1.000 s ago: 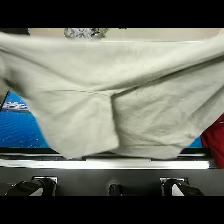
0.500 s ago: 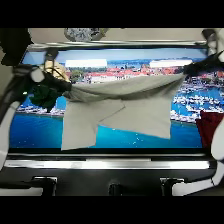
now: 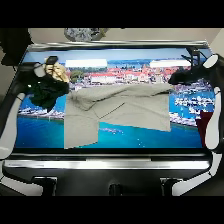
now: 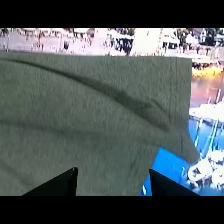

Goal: Fold the shirts.

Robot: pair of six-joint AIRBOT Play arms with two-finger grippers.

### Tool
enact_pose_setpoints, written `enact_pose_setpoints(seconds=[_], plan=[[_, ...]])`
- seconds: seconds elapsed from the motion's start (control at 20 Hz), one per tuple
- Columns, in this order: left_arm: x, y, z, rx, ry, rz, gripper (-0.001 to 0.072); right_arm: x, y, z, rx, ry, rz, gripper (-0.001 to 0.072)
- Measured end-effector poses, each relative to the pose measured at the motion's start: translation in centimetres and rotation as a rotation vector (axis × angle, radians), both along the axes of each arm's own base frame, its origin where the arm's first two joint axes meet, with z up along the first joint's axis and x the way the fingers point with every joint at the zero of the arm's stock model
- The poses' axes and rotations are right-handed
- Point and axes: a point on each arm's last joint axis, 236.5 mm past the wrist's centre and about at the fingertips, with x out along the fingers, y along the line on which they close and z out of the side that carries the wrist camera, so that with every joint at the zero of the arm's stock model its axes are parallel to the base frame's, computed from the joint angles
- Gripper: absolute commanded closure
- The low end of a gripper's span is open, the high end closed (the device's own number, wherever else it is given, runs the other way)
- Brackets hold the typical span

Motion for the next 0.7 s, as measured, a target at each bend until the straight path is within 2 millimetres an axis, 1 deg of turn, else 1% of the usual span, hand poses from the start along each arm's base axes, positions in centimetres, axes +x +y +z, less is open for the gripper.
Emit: enact_pose_setpoints(seconds=[0.05,0.1,0.15,0.2,0.3,0.35,0.4,0.5,0.6,0.7], plan=[[-1.0,1.5,-0.1,-0.025,0.047,0.036,0.0117,-1.7,-0.7,-0.2,-0.021,0.057,0.026,0.0215],[-2.2,2.6,-0.4,-0.067,0.096,0.065,0.0117,-3.7,-2.1,-0.6,-0.055,0.126,0.048,0.0217],[-3.8,3.4,-1.2,-0.117,0.167,0.086,0.012,-5.8,-3.2,-0.9,-0.074,0.196,0.072,0.0217],[-5.3,3.8,-2.2,-0.167,0.231,0.101,0.0124,-7.8,-4.2,-1.3,-0.08,0.268,0.089,0.0217],[-7.8,3.7,-4.1,-0.27,0.326,0.116,0.0124,-11.0,-4.9,-1.6,-0.054,0.372,0.115,0.0217],[-8.8,3.5,-5.2,-0.31,0.361,0.115,0.0124,-12.0,-4.9,-1.7,-0.04,0.407,0.126,0.0217],[-9.3,3.0,-6.0,-0.347,0.376,0.108,0.0124,-12.9,-4.9,-1.8,-0.026,0.436,0.134,0.0217],[-9.7,2.1,-7.5,-0.402,0.376,0.093,0.0124,-14.1,-4.4,-1.7,0.004,0.475,0.158,0.0216],[-9.2,1.6,-8.5,-0.431,0.349,0.087,0.0125,-14.7,-4.1,-1.7,0.021,0.498,0.175,0.0216],[-8.9,1.1,-9.5,-0.452,0.339,0.085,0.0125,-15.2,-4.2,-1.7,0.024,0.514,0.177,0.0216]])
